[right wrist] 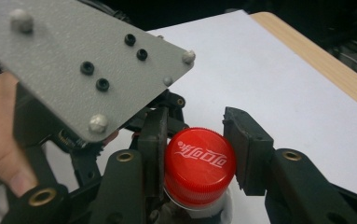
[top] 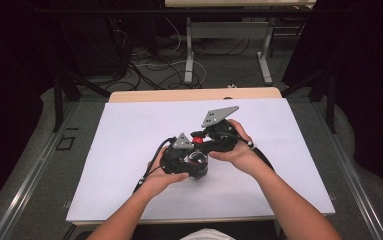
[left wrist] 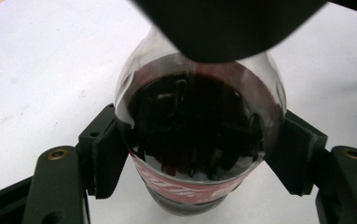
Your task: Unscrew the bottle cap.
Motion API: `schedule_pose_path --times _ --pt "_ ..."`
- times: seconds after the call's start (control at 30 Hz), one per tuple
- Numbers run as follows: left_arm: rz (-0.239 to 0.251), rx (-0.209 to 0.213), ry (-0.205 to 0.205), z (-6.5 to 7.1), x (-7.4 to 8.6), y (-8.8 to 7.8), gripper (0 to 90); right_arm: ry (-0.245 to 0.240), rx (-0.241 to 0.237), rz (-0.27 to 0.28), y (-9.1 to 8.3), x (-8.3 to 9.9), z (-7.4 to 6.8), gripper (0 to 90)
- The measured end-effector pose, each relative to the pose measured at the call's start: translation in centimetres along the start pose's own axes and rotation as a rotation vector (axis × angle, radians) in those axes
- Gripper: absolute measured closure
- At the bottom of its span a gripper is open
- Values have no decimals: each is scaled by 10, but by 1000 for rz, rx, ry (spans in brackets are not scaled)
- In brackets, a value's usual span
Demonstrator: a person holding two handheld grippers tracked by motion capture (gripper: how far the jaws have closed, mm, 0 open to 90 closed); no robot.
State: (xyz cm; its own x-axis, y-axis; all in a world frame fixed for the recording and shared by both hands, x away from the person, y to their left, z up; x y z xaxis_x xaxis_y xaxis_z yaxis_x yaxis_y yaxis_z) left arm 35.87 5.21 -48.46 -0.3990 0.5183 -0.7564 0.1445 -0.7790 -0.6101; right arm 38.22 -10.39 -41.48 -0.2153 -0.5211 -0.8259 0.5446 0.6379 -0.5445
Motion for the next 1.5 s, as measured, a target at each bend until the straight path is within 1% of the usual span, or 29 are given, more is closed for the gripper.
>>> schedule_pose_path --times 0.13,0.17,0.2,0.27,0.3,0.33,0.37,0.4,0.43,0.47,0.5,0.57,0.63,0.77,0.87,0.9,0.93,1.0,1.03,1.07,1.1,1.13,1.2,1.3,1.33,1.37,1.4,1.43,1.5 --pt "4 4 9 2 -1 0 301 -46 -73 -13 -1 -2 8 610" --pt "3 9 12 2 -1 0 300 -59 -75 -4 -1 -2 8 610" --pt "7 7 11 3 -1 1 301 -73 -92 -19 -2 -3 9 609" --pt "6 6 8 2 -1 0 301 -81 -91 -4 -2 -3 8 605" --pt "10 3 0 2 -1 0 301 -75 -85 -5 -2 -3 8 569" --pt "13 3 -6 0 -1 -1 301 -68 -63 -2 -1 -3 7 493" --pt "10 2 -11 -1 0 -1 301 -68 -28 2 -2 -2 6 456" --pt "11 -8 -14 -2 0 -2 301 -68 -28 2 -2 -2 6 456" --pt "15 -20 -11 -4 0 -3 300 -63 -1 2 -3 -2 5 437" --pt "19 -19 -20 -5 0 -4 300 -35 44 8 -5 0 2 432" --pt "21 -23 -25 -6 0 -5 300 -35 44 8 -5 0 2 432" --pt "21 -31 -35 -8 1 -7 300 0 78 15 -6 3 0 433" --pt "25 -37 -44 -9 1 -8 300 14 104 18 -7 5 -4 446" --pt "12 -40 -36 -10 1 -7 301 23 97 18 -5 8 -13 464" --pt "24 -27 -38 -8 1 -4 300 3 121 34 -2 7 -15 476" --pt "16 -30 -25 -8 1 -4 300 17 115 36 -1 7 -16 488" --pt "30 -29 -30 -6 1 -3 301 7 106 41 -1 7 -14 499" --pt "-1 -13 -27 -4 -1 -5 300 29 101 45 0 6 -13 531" --pt "4 -19 -17 -3 -1 -4 301 33 98 47 0 5 -13 545" --pt "21 -12 -27 -2 0 -2 300 30 90 49 1 5 -11 555" --pt "6 -7 -16 -2 -1 -3 300 43 87 46 1 4 -12 566" --pt "11 -17 -17 -1 -1 -2 300 45 79 36 1 4 -11 577" --pt "-6 -10 2 -1 -1 -3 300 24 72 38 2 3 -8 602" --pt "2 -12 -10 0 -1 -2 301 23 29 25 3 2 -3 606" --pt "2 -13 -5 0 -1 -2 300 9 0 18 3 1 0 607" --pt "4 -11 -6 0 -1 -1 300 14 -17 17 3 1 2 608" --pt "7 -2 -11 1 -1 -1 300 14 -17 17 3 1 2 608" --pt "6 1 -9 1 -1 -1 300 16 -45 -3 2 1 4 609" --pt "5 3 -6 2 -1 0 301 11 -71 7 2 1 7 609"
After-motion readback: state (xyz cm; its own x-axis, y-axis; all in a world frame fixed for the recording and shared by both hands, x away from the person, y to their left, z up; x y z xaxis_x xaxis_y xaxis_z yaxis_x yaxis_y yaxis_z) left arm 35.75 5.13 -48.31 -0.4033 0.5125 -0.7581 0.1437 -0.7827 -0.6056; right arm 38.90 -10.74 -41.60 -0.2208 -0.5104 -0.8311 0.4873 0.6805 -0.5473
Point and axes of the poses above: each handheld gripper's, and its own axes: y roughly forward along the jaws, x roughly out of its underside, z roughly to its right, the point moved 1 cm from there along y, roughly forward along the jaws, and after that the axes turned 15 degrees about x, right-handed, at the moved point
